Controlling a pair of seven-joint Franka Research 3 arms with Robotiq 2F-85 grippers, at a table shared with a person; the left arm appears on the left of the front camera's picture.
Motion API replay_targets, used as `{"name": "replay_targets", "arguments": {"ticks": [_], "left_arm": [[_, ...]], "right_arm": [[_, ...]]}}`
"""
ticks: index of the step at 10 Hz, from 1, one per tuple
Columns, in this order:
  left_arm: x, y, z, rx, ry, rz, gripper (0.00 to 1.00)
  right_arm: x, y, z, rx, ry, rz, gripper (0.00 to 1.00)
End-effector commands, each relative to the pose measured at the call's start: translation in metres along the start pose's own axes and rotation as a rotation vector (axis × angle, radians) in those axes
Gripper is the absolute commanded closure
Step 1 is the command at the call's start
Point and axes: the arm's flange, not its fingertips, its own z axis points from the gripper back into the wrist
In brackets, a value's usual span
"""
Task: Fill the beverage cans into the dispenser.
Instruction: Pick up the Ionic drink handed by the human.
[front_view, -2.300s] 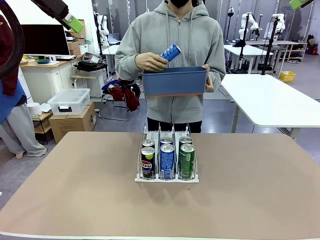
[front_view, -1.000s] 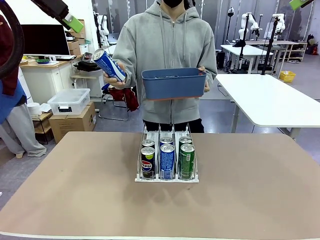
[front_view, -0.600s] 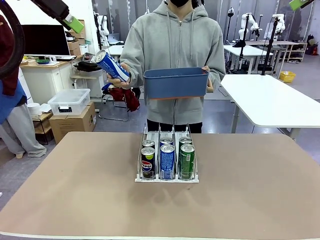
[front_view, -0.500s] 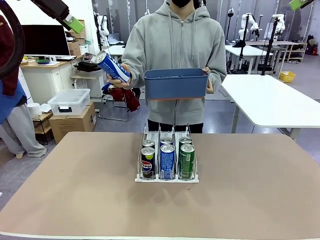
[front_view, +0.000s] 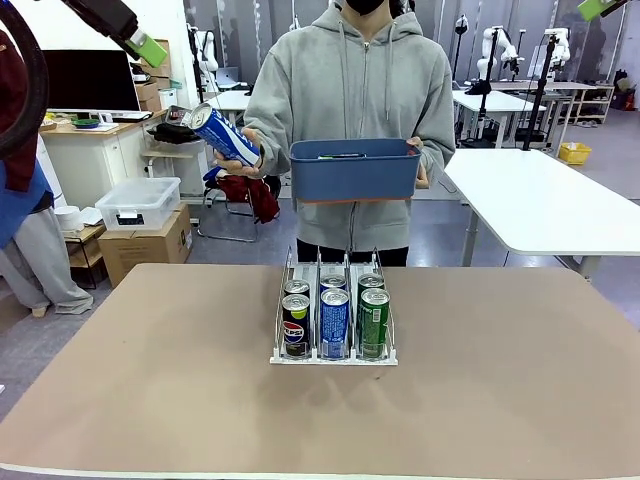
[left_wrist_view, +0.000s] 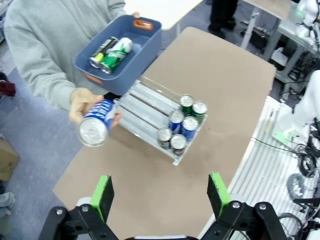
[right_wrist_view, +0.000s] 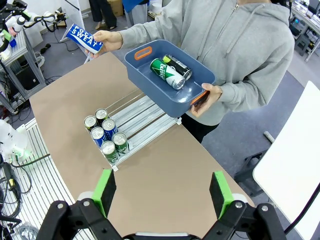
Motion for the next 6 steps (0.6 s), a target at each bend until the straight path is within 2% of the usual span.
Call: {"name": "replay_targets", "arguments": {"ticks": [1,3,5,6], "left_arm": [[0.001,0.019,-0.024,0.080,0.081,-0.067,0.00],[-0.002,0.016,-0.045,0.137,0.070,0.004,0.00],[-0.006,0.033,-0.063,0.085,0.074,-0.028,0.00],[-0.008,0.033,-0.075,0.092,0.037,-0.037,0.00]], "right_arm": [[-0.001,0.001,0.000,0.003,0.000,0.000,0.00],[-0.001,0.001,0.000,0.003,0.000,0.000,0.00],[-0.001,0.001,0.000,0.003,0.000,0.000,0.00],[-0.001,0.001,0.000,0.003,0.000,0.000,0.00]]}}
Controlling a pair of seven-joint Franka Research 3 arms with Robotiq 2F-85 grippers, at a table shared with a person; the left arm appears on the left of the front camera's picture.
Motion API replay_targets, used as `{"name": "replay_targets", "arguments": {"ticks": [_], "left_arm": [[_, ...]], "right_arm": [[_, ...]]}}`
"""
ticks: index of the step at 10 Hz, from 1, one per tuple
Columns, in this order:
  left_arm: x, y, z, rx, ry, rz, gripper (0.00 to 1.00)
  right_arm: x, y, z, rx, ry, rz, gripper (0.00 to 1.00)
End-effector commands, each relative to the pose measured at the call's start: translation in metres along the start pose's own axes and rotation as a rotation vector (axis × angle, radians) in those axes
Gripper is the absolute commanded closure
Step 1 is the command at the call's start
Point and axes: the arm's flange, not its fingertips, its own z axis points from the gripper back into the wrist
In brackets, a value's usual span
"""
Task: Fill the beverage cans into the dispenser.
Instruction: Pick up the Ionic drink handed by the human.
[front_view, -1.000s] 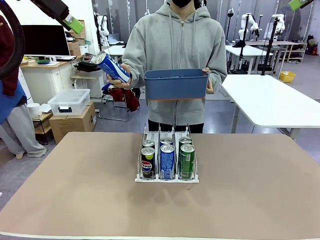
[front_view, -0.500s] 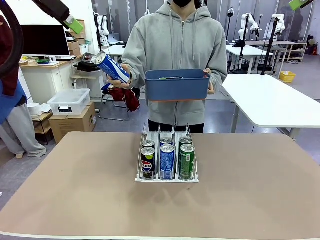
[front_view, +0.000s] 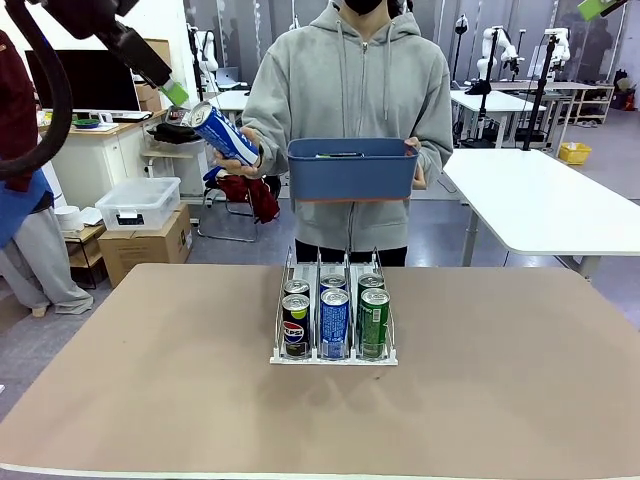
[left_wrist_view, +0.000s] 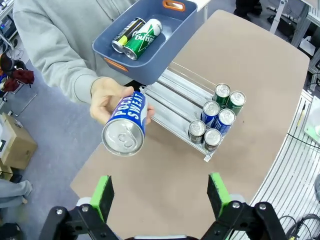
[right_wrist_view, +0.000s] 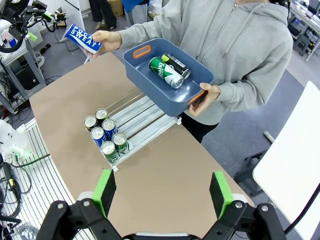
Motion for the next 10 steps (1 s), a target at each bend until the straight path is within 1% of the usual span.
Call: {"name": "replay_targets", "arguments": {"ticks": [1,2,3,5,6,7,8,10], "left_arm": [[-0.008,0.005,-0.014,0.012,-0.066,-0.029,0.00],[-0.012,0.012,-0.019,0.004,-0.093,-0.022,0.00],[-0.012,0.014,-0.032,0.002,-0.113,0.016,0.00],[-0.012,0.035,-0.048,-0.007,-0.164,-0.001,0.00],[-0.010,0.036,-0.053,-0.035,-0.187,-0.005,0.00],[-0.009,0.034,-0.053,-0.070,-0.171,0.005,0.00],[-0.010,0.032,-0.047,0.004,-0.134,0.018,0.00],[-0.009,0.033,-0.055,-0.020,-0.147,0.015,0.00]], "right_arm": [[-0.001,0.001,0.000,0.003,0.001,-0.001,0.00],[-0.001,0.001,0.000,0.003,0.001,-0.001,0.00],[-0.001,0.001,0.000,0.003,0.001,-0.001,0.00],[-0.001,0.001,0.000,0.003,0.001,-0.001,0.00],[-0.001,0.001,0.000,0.003,0.001,-0.001,0.00],[-0.001,0.001,0.000,0.003,0.001,-0.001,0.00],[-0.001,0.001,0.000,0.003,0.001,-0.001,0.00],[-0.001,0.001,0.000,0.003,0.001,-0.001,0.00]]}}
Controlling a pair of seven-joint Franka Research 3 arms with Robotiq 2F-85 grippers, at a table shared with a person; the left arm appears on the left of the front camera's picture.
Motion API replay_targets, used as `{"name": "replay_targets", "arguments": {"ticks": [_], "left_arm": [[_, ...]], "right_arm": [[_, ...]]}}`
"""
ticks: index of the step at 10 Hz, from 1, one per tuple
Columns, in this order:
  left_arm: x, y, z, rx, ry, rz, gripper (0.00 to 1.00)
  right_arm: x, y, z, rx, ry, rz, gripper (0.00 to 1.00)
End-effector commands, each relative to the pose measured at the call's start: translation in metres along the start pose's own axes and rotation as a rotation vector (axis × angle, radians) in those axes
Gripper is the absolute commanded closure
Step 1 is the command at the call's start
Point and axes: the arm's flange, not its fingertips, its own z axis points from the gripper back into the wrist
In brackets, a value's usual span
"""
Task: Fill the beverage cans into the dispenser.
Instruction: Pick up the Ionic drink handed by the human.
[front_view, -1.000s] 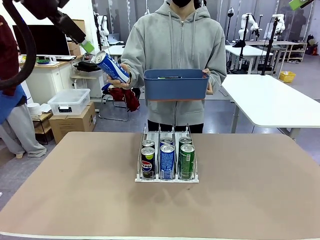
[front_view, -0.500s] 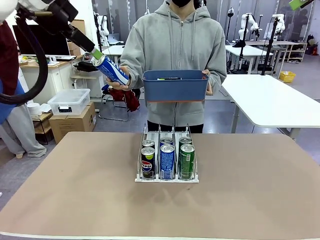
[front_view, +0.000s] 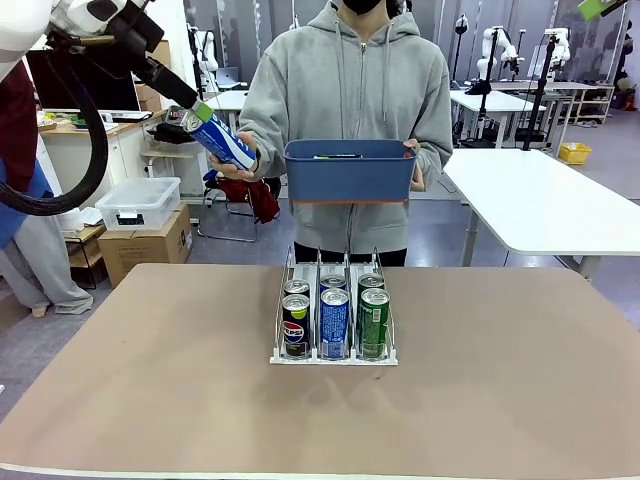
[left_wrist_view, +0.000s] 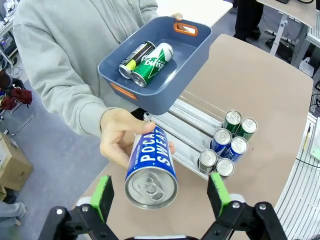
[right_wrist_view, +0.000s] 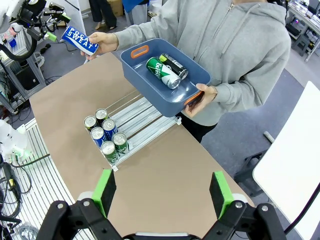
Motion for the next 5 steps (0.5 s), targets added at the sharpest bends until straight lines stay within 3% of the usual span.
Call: {"name": "replay_targets", "arguments": {"ticks": [1,5], "left_arm": [[-0.002,0.005,-0.005,-0.005,0.008,-0.003,0.00],[-0.007,0.022,-0.027,-0.027,0.006,0.044,0.00]], "right_arm": [[-0.001,0.001,0.000,0.003,0.001,-0.001,0.00],[-0.001,0.001,0.000,0.003,0.001,-0.001,0.00]]}}
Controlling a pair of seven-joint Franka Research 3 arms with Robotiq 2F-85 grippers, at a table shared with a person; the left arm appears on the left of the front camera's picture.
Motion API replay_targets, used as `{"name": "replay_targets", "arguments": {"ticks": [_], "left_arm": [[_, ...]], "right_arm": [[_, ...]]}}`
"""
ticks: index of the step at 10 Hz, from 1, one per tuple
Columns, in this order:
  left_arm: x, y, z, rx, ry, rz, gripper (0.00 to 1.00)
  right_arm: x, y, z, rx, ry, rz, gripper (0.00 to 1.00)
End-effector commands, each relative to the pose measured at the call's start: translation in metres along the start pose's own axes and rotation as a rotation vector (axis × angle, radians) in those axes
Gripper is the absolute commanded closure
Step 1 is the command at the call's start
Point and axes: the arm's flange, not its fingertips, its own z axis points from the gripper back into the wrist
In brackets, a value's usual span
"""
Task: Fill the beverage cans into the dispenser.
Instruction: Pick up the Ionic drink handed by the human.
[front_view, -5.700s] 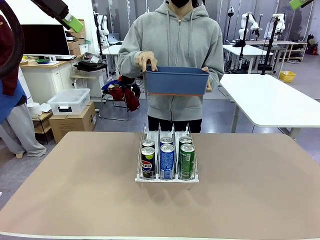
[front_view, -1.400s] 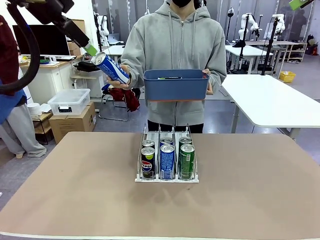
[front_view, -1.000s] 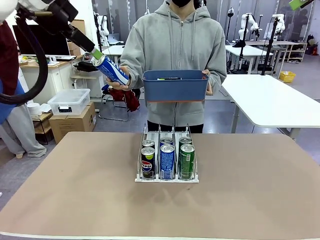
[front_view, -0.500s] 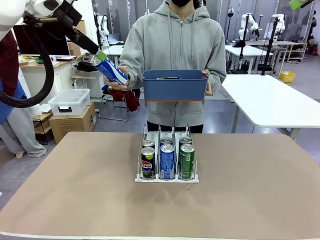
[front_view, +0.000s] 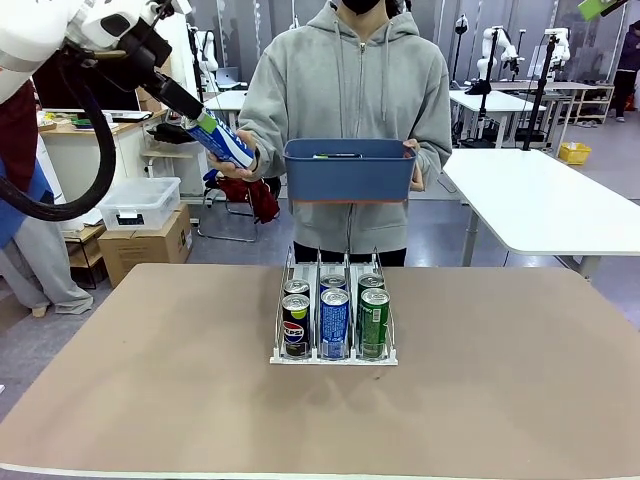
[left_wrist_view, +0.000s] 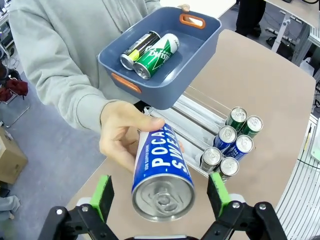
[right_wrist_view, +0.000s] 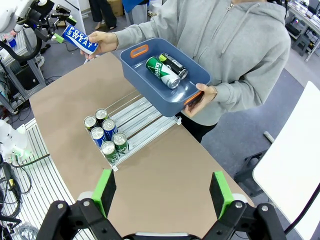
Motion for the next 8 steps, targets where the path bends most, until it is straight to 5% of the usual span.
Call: {"name": "replay_targets", "arguments": {"ticks": [1,8], "left_arm": [[-0.002,0.008,-0.004,-0.013,-0.026,0.012,0.00],[0.000,0.016,-0.016,0.022,-0.034,0.064,0.00]], "right_arm": [[-0.002,0.001,0.000,0.003,0.001,-0.001,0.00],[-0.002,0.001,0.000,0.003,0.001,-0.001,0.00]]}}
